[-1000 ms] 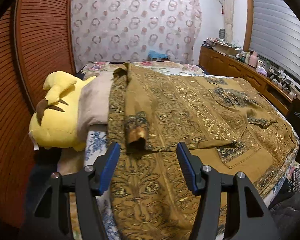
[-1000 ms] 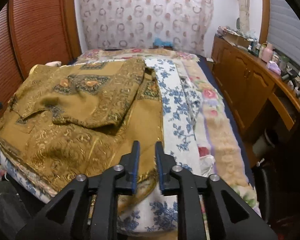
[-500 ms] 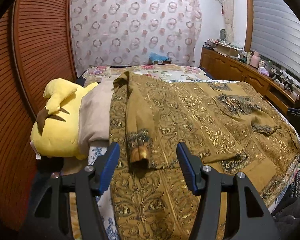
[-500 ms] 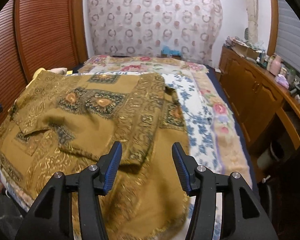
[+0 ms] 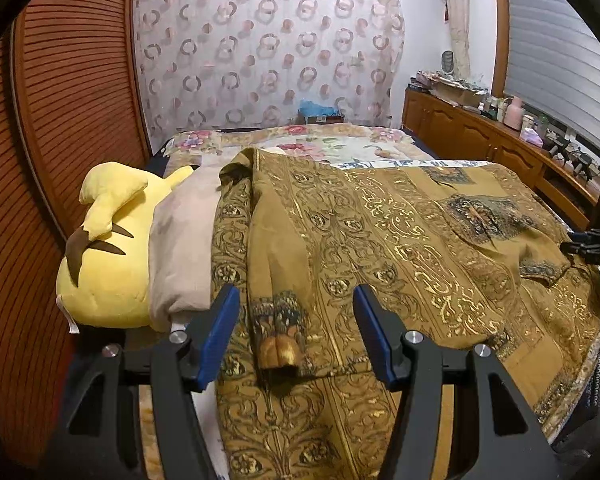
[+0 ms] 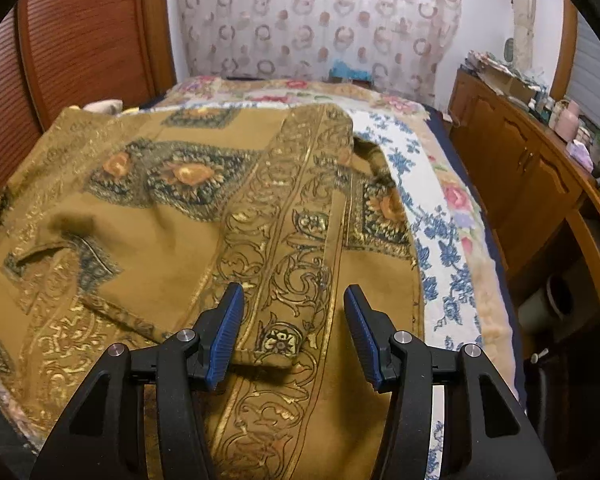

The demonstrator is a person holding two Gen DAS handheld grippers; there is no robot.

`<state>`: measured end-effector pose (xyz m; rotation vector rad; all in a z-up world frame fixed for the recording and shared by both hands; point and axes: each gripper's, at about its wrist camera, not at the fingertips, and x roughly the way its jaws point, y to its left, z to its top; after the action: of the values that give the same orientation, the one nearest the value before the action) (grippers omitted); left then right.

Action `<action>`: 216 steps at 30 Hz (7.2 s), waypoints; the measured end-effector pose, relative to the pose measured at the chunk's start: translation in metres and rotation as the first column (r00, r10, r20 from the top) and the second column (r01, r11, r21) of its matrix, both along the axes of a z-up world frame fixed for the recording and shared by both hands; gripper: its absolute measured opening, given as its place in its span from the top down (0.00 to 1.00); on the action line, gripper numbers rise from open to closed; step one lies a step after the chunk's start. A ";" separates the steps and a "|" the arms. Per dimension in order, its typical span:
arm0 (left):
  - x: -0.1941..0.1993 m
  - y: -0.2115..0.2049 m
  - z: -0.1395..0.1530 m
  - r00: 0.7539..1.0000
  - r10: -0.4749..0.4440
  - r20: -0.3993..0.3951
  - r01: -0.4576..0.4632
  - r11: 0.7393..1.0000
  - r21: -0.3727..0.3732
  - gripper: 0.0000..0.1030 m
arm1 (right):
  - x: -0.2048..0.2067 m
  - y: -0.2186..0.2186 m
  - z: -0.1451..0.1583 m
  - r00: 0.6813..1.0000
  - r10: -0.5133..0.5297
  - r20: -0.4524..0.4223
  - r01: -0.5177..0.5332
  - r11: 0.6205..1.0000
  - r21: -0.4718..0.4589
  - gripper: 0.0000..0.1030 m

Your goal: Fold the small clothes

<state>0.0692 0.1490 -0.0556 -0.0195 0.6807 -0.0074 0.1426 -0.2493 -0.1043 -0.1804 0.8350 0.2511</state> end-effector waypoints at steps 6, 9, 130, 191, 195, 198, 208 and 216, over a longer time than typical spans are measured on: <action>0.020 0.000 0.004 1.000 -0.013 -0.013 0.013 1.000 0.005 0.44 | 0.001 -0.005 -0.006 1.000 -0.003 -0.006 0.003 1.000 0.031 0.48; 0.032 -0.002 0.007 1.000 -0.014 -0.021 0.015 1.000 0.022 0.44 | 0.001 -0.004 -0.006 1.000 -0.002 -0.005 0.002 0.999 0.033 0.48; -0.092 0.032 -0.059 0.991 0.039 -0.126 -0.052 0.994 -0.100 0.48 | -0.077 0.091 -0.018 0.975 0.217 0.040 -0.217 0.976 0.000 0.40; -0.050 -0.051 0.025 0.966 -0.230 0.117 0.249 0.951 -0.182 0.97 | -0.095 0.070 -0.010 0.979 0.170 0.114 -0.174 0.984 0.025 0.31; -0.029 -0.078 0.042 0.945 -0.291 0.146 0.314 0.935 -0.167 0.97 | -0.098 0.054 -0.002 0.982 0.137 0.131 -0.144 0.988 0.047 0.31; -0.014 -0.099 0.053 0.928 -0.334 0.164 0.360 0.918 -0.167 0.98 | -0.101 0.043 0.002 0.983 0.118 0.142 -0.126 0.991 0.049 0.31; 0.026 -0.182 0.089 0.840 -0.507 0.193 0.534 0.834 -0.137 0.98 | -0.108 -0.008 0.019 0.984 0.014 0.179 -0.030 0.995 0.091 0.31; 0.053 -0.206 0.071 0.835 -0.542 0.097 0.551 0.820 -0.155 0.84 | -0.106 -0.017 0.023 0.982 -0.005 0.187 -0.014 0.995 0.100 0.31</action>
<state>0.1223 -0.0573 0.0159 0.0065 0.6151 -0.6263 0.0367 -0.2666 -0.0813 -0.1087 0.6341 0.2756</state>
